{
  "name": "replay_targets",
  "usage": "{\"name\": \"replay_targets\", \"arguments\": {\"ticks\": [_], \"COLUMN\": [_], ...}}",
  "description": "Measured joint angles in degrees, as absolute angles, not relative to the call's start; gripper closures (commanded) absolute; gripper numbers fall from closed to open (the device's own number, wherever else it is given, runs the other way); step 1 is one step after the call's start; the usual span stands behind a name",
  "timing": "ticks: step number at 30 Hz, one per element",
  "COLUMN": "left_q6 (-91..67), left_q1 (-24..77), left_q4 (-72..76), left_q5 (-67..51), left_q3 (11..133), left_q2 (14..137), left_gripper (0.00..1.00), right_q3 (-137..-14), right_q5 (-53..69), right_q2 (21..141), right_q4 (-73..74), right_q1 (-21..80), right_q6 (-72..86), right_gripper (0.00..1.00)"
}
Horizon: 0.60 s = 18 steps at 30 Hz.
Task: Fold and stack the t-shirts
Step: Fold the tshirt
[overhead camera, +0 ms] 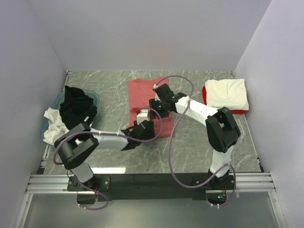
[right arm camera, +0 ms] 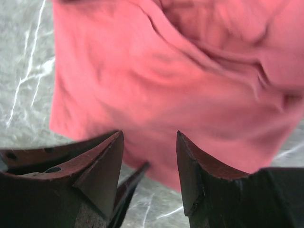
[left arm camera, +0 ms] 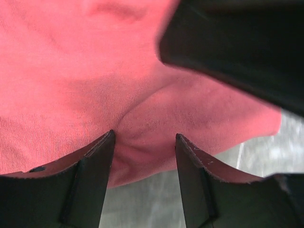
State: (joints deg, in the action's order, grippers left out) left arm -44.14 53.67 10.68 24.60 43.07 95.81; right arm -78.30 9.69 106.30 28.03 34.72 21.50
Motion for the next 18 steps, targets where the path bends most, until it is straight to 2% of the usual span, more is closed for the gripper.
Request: {"name": "replay_targets", "arguments": {"ticks": [7,13,18], "left_q6": [-49.91,-58.3,-64.71], "left_q1": [61.43,68.64,73.17], "left_q4": [8.8,5.5,1.98], "left_q5": [27.75,31.64,35.03], "left_q3": [36.88,33.08,31.77], "left_q2": [89.65,85.19,83.11], "left_gripper": [0.39,0.39,0.38], "right_q3": [-78.39,-80.77,-84.51], "right_q5": [9.72,8.03,6.0], "right_q2": [107.94,115.11,115.26], "right_q4": [27.9,29.21,30.89], "right_q1": [37.52,37.3,35.99], "right_q6": [22.26,22.87,22.87], "right_gripper": [0.45,0.45,0.45]}}
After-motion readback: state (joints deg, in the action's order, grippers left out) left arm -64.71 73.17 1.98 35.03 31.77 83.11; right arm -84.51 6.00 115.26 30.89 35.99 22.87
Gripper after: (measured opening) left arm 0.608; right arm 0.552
